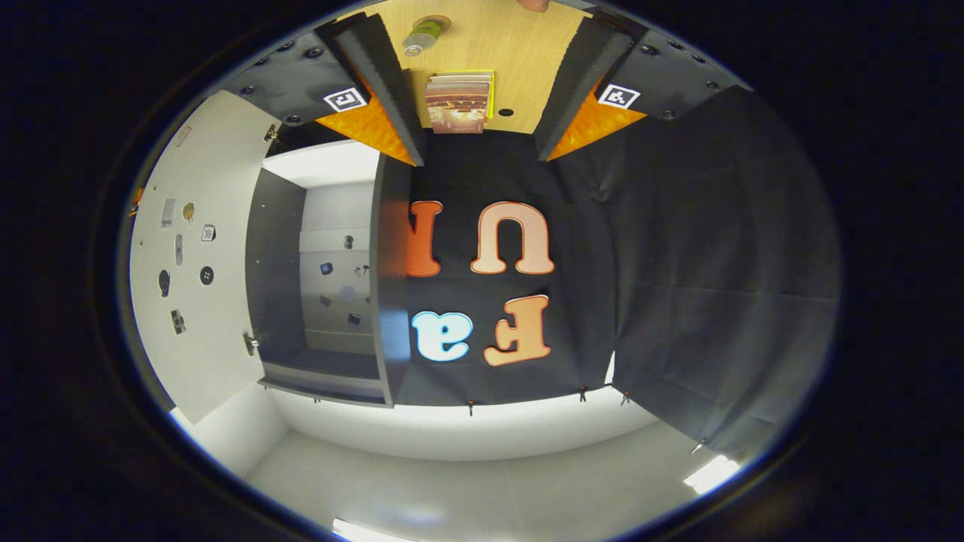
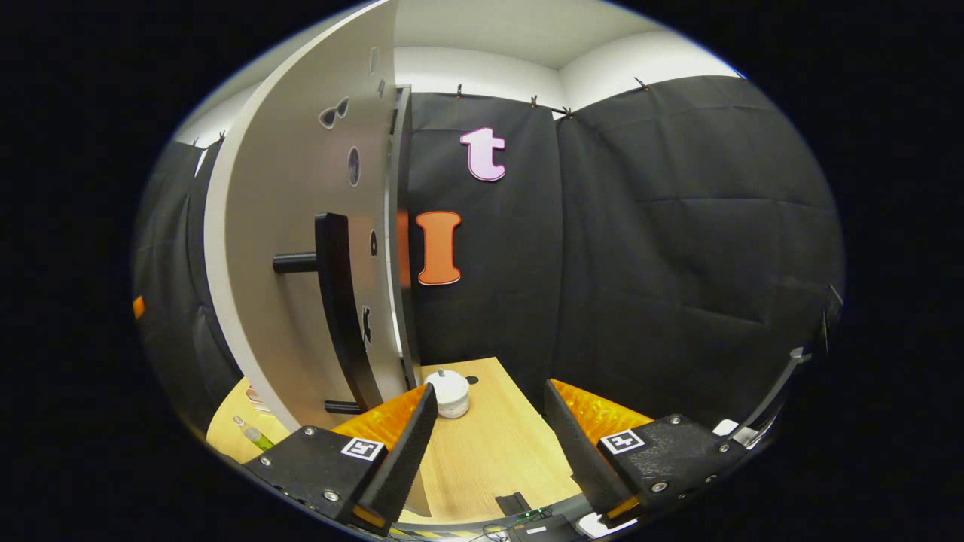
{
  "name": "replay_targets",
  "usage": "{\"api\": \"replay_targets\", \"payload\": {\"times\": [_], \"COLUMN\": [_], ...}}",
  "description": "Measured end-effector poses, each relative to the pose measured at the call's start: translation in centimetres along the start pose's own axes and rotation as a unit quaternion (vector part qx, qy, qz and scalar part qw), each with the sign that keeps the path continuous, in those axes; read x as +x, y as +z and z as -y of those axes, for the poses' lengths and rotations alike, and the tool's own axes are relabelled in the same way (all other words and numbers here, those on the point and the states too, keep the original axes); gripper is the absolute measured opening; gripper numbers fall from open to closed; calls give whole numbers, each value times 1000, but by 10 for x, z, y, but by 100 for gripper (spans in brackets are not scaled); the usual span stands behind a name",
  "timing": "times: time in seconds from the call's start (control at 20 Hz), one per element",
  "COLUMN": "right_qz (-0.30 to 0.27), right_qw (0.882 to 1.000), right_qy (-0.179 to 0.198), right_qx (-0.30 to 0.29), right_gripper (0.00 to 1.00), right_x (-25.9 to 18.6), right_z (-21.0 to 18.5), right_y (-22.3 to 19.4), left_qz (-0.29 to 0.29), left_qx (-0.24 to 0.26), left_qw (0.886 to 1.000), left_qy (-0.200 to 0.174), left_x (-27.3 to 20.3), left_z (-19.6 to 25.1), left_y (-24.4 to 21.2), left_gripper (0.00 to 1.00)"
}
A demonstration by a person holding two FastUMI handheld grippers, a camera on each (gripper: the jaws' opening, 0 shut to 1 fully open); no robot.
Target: Open the cabinet door with the right hand, grasp the bottle in the cabinet with the left hand and place it on the coaster, then close the cabinet door with the right hand.
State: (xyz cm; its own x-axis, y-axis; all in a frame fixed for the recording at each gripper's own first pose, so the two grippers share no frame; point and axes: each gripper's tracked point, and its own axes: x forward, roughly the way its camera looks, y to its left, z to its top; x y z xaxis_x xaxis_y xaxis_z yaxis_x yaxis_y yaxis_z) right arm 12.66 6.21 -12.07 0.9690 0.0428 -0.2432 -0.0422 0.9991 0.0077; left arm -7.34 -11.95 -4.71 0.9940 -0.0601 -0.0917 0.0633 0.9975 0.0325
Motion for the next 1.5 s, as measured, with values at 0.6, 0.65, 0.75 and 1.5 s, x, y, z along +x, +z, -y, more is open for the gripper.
{"api": "replay_targets", "payload": {"times": [0.6,0.65,0.75,1.5], "right_qz": [-6,-6,-5,-13], "right_qw": [997,997,997,987], "right_qy": [71,74,81,150], "right_qx": [13,13,14,58], "right_gripper": [86,86,86,97], "right_x": [-8,-8,-8,7], "right_z": [-50,-53,-60,-136], "right_y": [-4,-4,-4,4], "left_qz": [23,24,26,19], "left_qx": [11,9,10,14], "left_qw": [999,999,999,999], "left_qy": [42,41,43,41], "left_x": [7,9,12,55], "left_z": [-73,-78,-89,-150], "left_y": [35,35,36,19], "left_gripper": [96,96,95,95]}}
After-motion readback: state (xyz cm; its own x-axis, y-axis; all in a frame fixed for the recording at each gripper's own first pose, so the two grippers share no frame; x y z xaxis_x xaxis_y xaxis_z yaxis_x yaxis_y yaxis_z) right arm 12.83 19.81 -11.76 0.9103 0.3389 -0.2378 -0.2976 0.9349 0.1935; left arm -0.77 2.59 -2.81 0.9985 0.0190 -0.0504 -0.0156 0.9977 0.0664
